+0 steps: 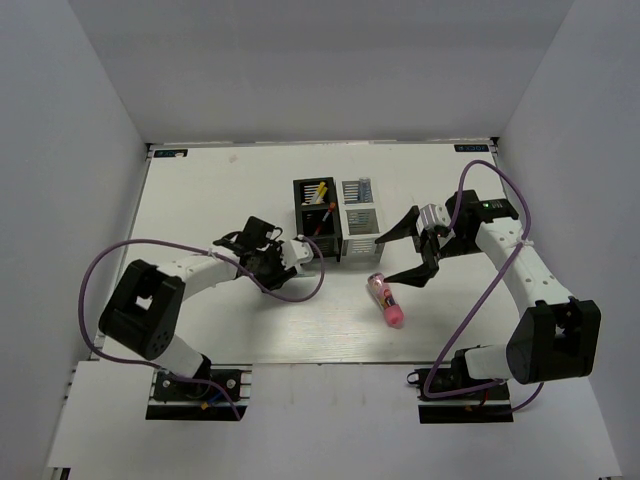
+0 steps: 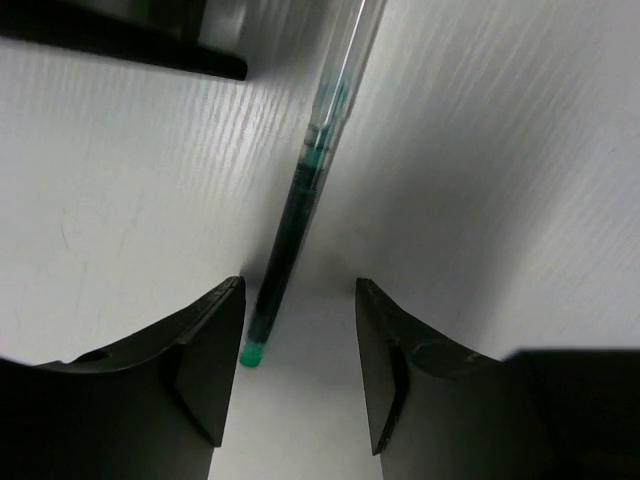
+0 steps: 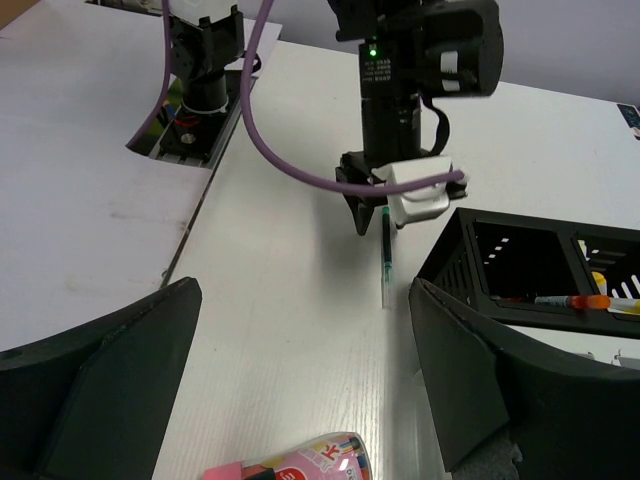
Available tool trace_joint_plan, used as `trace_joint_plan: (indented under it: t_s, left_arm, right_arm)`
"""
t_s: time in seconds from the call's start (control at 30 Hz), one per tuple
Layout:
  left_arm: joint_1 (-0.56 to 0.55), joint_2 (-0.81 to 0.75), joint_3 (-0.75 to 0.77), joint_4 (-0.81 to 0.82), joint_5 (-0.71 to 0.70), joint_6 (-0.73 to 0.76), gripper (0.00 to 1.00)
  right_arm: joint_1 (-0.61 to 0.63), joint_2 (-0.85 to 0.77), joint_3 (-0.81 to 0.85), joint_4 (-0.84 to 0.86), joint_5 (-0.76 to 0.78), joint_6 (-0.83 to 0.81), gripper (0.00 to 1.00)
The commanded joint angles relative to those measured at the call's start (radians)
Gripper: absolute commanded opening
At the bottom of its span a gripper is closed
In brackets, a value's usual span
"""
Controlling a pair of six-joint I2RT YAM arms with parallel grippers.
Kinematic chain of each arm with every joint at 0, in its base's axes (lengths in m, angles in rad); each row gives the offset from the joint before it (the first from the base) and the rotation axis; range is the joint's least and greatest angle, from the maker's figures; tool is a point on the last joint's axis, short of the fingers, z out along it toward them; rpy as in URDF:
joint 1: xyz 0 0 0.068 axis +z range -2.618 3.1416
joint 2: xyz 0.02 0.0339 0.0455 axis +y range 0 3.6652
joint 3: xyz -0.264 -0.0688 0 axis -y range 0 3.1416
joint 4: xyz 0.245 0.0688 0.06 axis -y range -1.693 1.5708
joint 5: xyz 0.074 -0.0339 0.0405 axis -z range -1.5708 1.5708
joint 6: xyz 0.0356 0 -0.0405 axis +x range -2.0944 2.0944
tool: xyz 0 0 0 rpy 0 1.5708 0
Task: Sort the stationery into containers
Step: Pick up the pen from the center of the board.
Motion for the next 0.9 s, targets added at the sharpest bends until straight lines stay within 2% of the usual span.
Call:
trace_joint_plan:
  t_s: [0.0, 0.1, 0.2, 0.23, 0.27, 0.3, 0.47, 0.87]
  left_arm:
    - [-0.003, 0.054, 0.031, -0.024, 0.030, 0.018, 0.58]
    - [-0.003, 0.064, 0.031, -0.024, 0.019, 0.018, 0.58]
    - [-0.003, 0.064, 0.031, -0.024, 0.010, 0.018, 0.52]
    - [-0.003, 0.064, 0.031, -0.036, 0.010, 0.018, 0.46]
    - [-0.003, 0.064, 0.031, -0.036, 0.001, 0.018, 0.26]
    - [-0.003, 0.055, 0.031, -0.046, -0.009, 0.018, 0.19]
    - [-0.003, 0.009, 0.031, -0.066, 0.000, 0.009, 0.00]
    - [-0.034, -0.215, 0.031, -0.177, 0.157, 0.046, 0.00]
  right_arm:
    - [-0.001, -0.014, -0.008, -0.019, -0.095, -0.013, 0.90]
    - [0.000, -0.022, -0.015, -0.022, -0.087, -0.014, 0.90]
    - [-0.004, -0.020, -0.016, -0.021, -0.087, -0.017, 0.90]
    - [-0.003, -0.023, -0.016, -0.021, -0.087, -0.016, 0.90]
    - [-0.004, -0.020, -0.016, -0.019, -0.090, -0.014, 0.90]
    - [-0.004, -0.023, -0.016, -0.022, -0.090, -0.014, 0.90]
    - [-0.001, -0.016, -0.016, -0.019, -0.092, -0.017, 0.90]
    - [-0.001, 0.038, 0.007, -0.021, -0.076, 0.036, 0.90]
